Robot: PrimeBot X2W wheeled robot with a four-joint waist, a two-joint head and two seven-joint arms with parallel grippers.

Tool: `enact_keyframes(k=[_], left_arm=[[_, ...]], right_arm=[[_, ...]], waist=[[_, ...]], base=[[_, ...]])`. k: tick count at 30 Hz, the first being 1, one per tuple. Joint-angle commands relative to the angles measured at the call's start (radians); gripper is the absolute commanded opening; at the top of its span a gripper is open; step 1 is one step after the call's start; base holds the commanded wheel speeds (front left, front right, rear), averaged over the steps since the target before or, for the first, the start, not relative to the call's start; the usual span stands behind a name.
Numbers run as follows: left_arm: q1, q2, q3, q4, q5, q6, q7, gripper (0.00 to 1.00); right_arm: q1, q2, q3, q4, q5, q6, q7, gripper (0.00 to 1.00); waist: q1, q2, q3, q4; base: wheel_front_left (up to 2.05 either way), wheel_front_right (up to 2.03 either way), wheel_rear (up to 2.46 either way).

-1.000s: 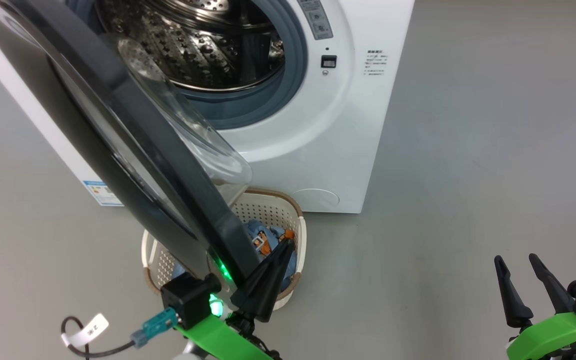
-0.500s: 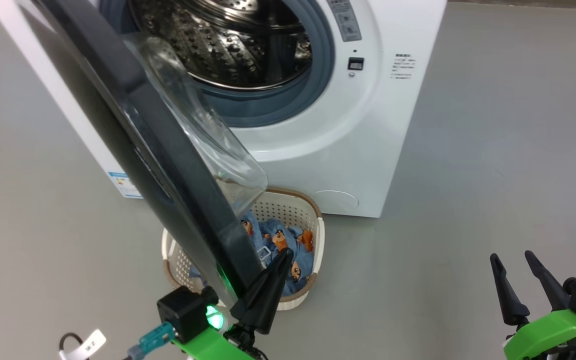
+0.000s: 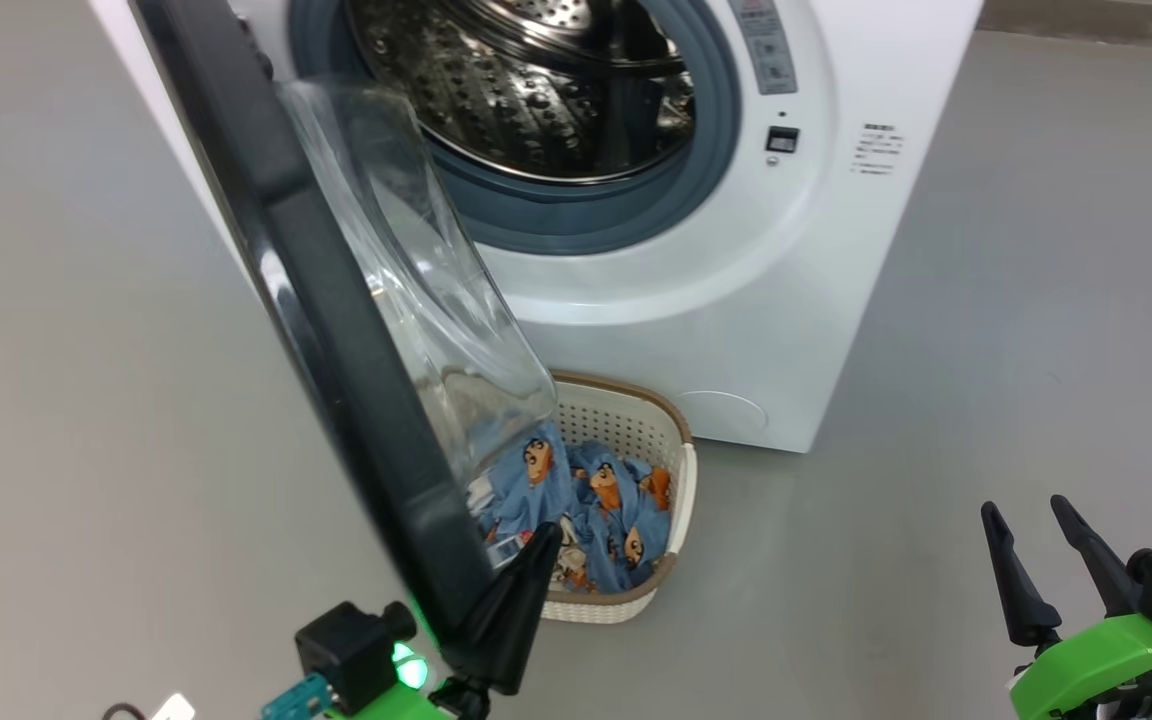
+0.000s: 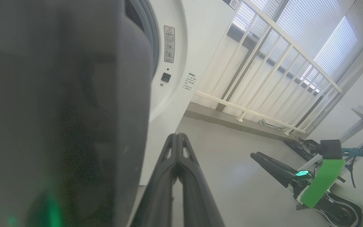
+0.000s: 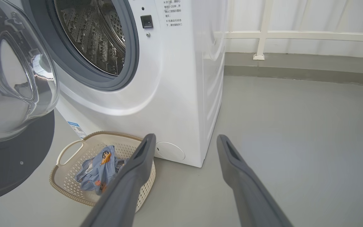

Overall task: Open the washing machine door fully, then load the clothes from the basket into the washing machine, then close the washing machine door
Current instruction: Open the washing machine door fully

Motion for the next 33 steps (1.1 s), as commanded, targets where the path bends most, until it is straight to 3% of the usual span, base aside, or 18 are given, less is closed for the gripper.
enact_keyframes(k=[1,22,33], left_arm=[[-0.019,0.043,0.085,-0.018,0.008,0.028,-0.014,0.00],[0.060,0.088,0.093,-0.107,0.022,0.097,0.017,0.00],[0.071,0.117,0.132,-0.125,0.014,0.133,0.028,0.00]], right_arm=[[-0.013,-0.022,0.029,-0.024,-0.011,0.002,-0.012,1.00],[-0.009,-0.033,0.043,-0.017,-0.004,0.002,-0.012,1.00],[-0.013,-0.030,0.044,-0.017,-0.009,0.002,-0.012,1.00]], waist=[[0.0000,0.0000,-0.005,0.020],[0.0000,0.0000,-0.016,0.177],[0.0000,0.0000,-0.014,0.219]], base=[[0.00,0.00,0.00],[0.00,0.00,0.00],[0.00,0.00,0.00]])
